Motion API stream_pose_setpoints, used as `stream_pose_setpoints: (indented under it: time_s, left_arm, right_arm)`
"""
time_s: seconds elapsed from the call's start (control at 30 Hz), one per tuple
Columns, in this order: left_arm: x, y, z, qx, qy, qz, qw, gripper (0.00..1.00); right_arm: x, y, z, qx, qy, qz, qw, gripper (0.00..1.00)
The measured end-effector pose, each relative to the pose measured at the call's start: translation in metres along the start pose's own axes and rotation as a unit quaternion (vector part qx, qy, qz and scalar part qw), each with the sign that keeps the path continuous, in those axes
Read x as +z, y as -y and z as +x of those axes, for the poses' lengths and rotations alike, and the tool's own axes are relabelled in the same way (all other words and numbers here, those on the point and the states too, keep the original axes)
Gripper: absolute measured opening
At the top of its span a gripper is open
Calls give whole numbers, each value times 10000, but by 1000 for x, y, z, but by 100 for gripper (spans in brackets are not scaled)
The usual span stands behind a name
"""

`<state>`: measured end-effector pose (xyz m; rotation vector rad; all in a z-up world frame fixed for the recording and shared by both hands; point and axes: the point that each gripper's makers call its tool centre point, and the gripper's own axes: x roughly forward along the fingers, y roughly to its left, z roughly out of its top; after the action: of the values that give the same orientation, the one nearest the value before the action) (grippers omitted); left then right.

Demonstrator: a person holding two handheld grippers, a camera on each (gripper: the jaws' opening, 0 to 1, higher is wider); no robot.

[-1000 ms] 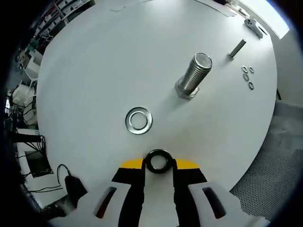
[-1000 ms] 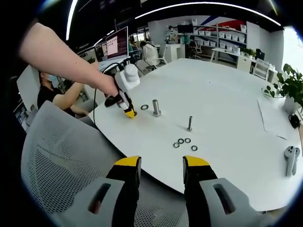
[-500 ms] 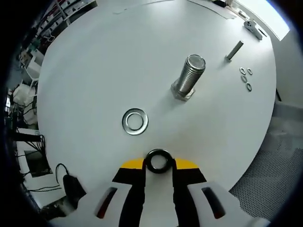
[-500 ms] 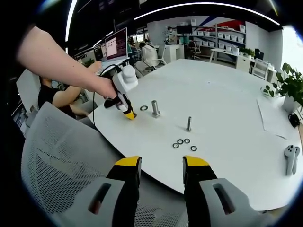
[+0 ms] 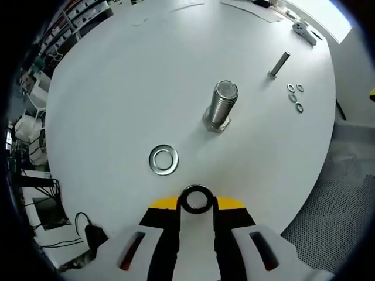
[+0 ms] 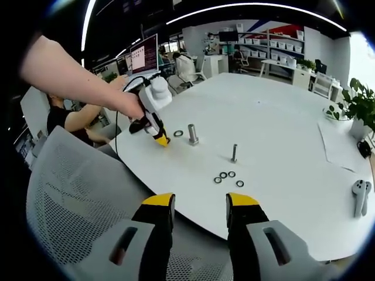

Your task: Place the washer onto the threaded stud by aligning its center hole with the stud, sliding it down to the base, and recovering from edge contact or off-axis alignment until the washer reaches the visible bottom stop.

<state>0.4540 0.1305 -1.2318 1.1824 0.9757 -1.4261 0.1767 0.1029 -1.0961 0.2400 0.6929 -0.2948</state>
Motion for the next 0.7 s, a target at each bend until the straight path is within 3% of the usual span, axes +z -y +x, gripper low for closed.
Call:
stream_pose_setpoints:
  time_s: [0.13,0.4,0.7]
  left_arm:
    - [9,2,-6,-184,52,-6,9998,19]
    - [39,-5,-22,-193,268,97,9994,19]
    - [64,3,-45,-235,526,197,9981,19]
  right_arm:
    - [0,-1,0,11,-20,-4,10000,37]
    - [0,-1,0,13,-21,-13,10000,37]
    - [0,-2,-1,14,-19,-8,10000,36]
